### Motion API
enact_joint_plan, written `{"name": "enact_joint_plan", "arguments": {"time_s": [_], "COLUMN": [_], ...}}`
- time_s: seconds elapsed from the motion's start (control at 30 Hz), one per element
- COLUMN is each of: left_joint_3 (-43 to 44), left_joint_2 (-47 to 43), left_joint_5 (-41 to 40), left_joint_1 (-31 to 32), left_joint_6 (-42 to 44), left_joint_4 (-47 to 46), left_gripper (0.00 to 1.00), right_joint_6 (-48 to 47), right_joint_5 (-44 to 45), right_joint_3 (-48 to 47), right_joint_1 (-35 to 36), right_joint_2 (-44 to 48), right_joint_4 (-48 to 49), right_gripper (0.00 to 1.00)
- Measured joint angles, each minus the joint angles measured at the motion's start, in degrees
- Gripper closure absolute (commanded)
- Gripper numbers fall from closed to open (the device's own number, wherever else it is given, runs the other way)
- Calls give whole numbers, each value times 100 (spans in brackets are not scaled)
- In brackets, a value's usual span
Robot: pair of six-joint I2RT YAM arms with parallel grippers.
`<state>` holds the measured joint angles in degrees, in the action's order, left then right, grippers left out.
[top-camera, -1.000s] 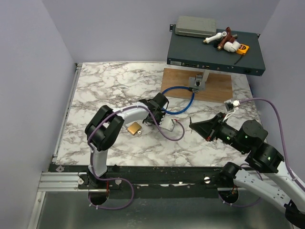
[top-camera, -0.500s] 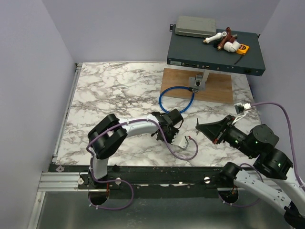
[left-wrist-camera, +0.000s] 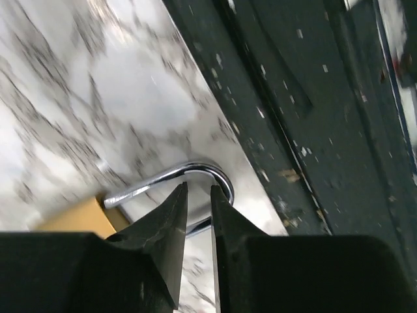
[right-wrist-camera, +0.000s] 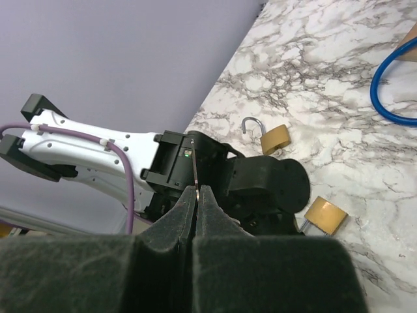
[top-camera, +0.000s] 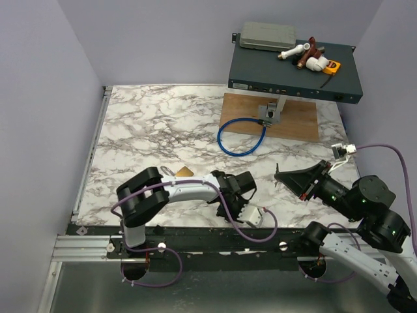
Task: Unlock with the key
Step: Move the lock to the center of the board.
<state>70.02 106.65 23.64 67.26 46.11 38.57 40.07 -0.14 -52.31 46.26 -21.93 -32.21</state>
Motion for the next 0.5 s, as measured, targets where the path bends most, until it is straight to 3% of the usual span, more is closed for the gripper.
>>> {"name": "enact_joint_plan", "arguments": {"time_s": [0.17, 0.4, 0.47, 0.5], "left_joint_3": [-876, -1016, -953, -920], "left_joint_2": [-861, -1292, -1314, -1325], "left_joint_5": [-328, -601, -577, -546], "left_joint_1": [-273, -855, -863, -857], "left_joint_6": [-254, -581, -660, -688], "left_joint_4": [4, -26, -7, 0], "left_gripper": [76, 69, 59, 48], "right_joint_6": [-2, -4, -4, -4], "right_joint_5": [-90, -175, -175, -175], "right_joint_3": [-13, -13, -13, -13], "right_joint_1": [0, 0, 0, -2], "right_joint_2": [-9, -50, -50, -50], "right_joint_4": [-44, -44, -46, -46], "right_gripper": [99, 99, 99, 99]}}
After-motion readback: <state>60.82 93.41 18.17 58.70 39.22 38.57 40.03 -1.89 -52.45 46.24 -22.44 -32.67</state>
